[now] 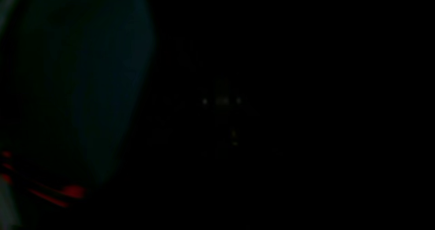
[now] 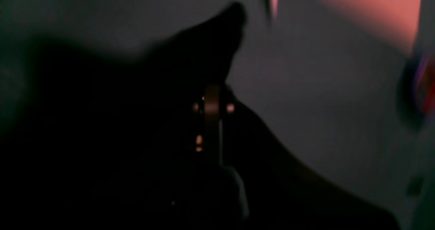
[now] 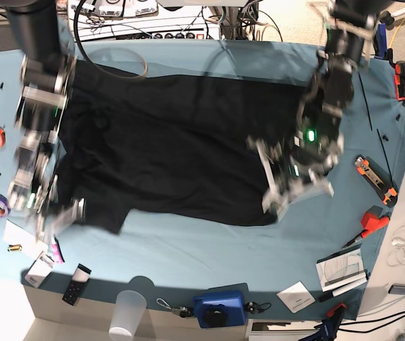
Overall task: Layout the t-shirt on the table in an organized manner, then fold the t-shirt properly
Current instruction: 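Lift the hem with both grippers and fold it toward the collar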
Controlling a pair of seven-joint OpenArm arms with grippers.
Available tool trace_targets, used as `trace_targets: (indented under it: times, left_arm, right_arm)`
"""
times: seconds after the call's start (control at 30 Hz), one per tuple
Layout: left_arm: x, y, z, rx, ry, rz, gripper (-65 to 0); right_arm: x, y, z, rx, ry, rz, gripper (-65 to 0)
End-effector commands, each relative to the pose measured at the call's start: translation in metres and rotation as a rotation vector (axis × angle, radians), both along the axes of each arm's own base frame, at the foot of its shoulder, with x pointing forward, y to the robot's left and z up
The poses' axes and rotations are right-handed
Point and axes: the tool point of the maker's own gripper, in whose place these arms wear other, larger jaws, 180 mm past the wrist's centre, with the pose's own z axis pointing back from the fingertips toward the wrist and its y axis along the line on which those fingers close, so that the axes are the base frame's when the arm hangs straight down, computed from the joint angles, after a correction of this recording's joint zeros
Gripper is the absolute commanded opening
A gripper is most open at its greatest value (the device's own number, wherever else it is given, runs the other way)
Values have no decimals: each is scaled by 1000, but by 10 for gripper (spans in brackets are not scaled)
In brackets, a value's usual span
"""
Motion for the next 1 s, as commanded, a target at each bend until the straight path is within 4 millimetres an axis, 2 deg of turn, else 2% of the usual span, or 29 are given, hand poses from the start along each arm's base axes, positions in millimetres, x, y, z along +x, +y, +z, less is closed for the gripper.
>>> trace_targets:
  times: [0.0,0.17,0.47,0.57,0.67,0.73,0.83,0.97]
  left_arm:
    - [15,0,21,-12,-71,0,-650]
    - [42,6,32,-5,-108,13,-650]
    - [89,21,53,17,-145,50,-650]
    - [97,23,61,19,-159,55,-650]
    - [97,23,61,22,-155,56,-650]
    - [96,24,60,24,-148,58,-650]
    - [97,23,61,22,-152,57,-650]
    - [97,23,61,23,-153,57,-650]
  right_arm:
    - [17,-9,35,-22,-95,-4,-650]
    - [38,-10,72,-48,-231,10,-650]
    - [55,-9,110,-85,-402,30,-650]
    - [65,-10,137,-87,-450,25,-650]
    - [75,-10,168,-80,-500,16,-650]
    - [80,-1,181,-43,-504,47,-650]
    - [85,12,184,-64,-481,95,-650]
    - [79,16,155,-82,-429,103,-650]
